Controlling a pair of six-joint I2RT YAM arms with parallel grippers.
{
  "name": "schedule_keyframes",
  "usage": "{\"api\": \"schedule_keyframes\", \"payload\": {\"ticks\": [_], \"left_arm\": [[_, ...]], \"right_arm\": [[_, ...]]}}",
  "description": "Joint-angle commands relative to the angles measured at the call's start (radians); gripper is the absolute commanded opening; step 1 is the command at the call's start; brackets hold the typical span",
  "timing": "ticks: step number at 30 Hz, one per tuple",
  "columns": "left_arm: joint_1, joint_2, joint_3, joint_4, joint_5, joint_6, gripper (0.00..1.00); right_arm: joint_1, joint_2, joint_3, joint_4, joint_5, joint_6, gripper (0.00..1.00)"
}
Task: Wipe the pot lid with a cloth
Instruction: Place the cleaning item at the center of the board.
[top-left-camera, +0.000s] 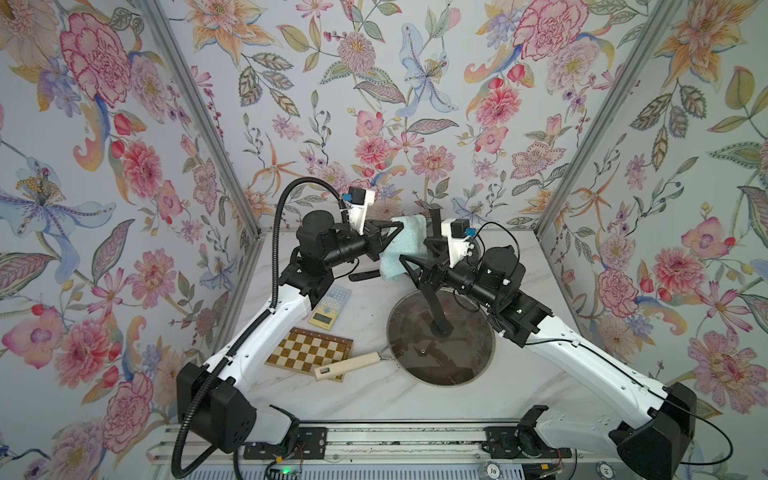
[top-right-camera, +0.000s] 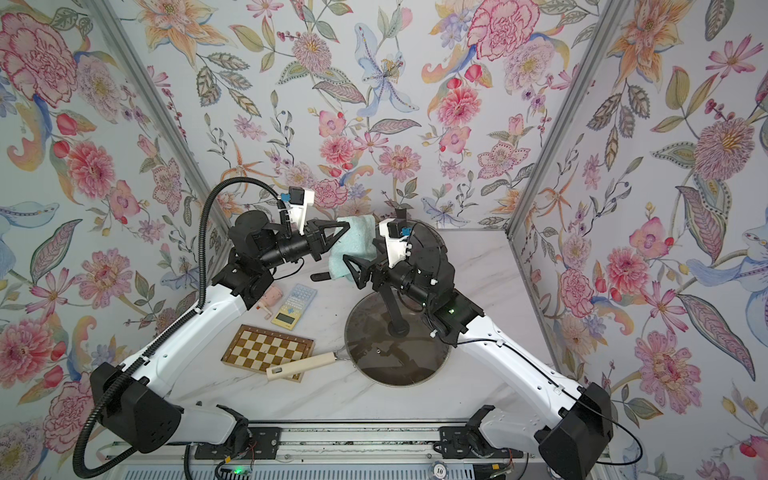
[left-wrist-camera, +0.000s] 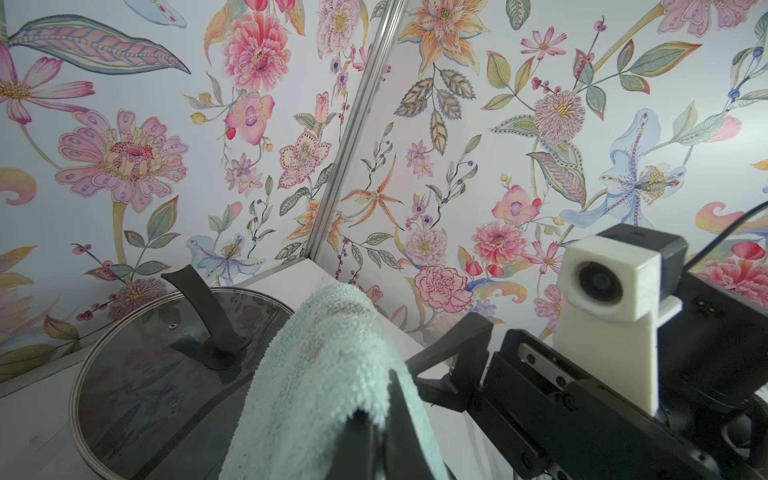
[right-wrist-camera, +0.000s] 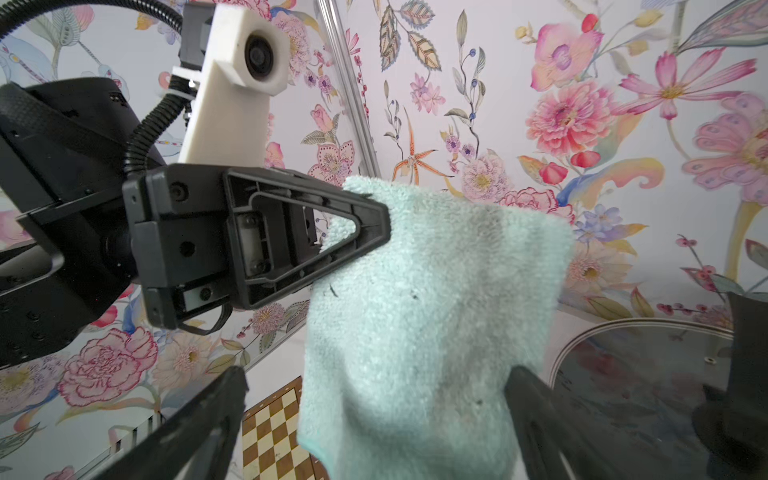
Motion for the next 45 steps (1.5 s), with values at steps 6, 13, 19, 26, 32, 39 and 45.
{"api": "schedule_keyframes", "payload": {"ticks": [6, 13, 19, 26, 32, 39, 45], "left_arm": [[-0.027, -0.011, 0.002, 0.033, 0.079, -0.050, 0.00], [-0.030, -0.021, 0.008, -0.022, 0.041, 0.010, 0.04], [-0.029, -0.022, 0.053, -0.129, -0.063, 0.102, 0.44], [-0.019, -0.096, 0.056, -0.248, -0.412, 0.222, 0.90], [-0.018, -0.142, 0.029, -0.300, -0.560, 0.279, 0.99], [-0.018, -0.126, 0.034, -0.275, -0.569, 0.281, 0.98], [-0.018, -0.114, 0.028, -0.246, -0.550, 0.259, 0.98]], "right_arm": [[-0.015, 0.131, 0.096, 0.108, -0.098, 0.044, 0.79], [-0.039, 0.147, 0.076, 0.170, -0.103, 0.154, 0.30], [-0.061, 0.116, 0.038, 0.187, -0.045, 0.208, 0.00], [-0.168, -0.040, -0.045, -0.015, 0.167, 0.147, 0.00], [-0.384, -0.266, -0.185, -0.281, 0.380, 0.084, 0.00], [-0.644, -0.291, -0.399, -0.379, 0.274, 0.149, 0.07], [-0.658, -0.120, -0.310, -0.555, 0.174, 0.136, 0.99]]}}
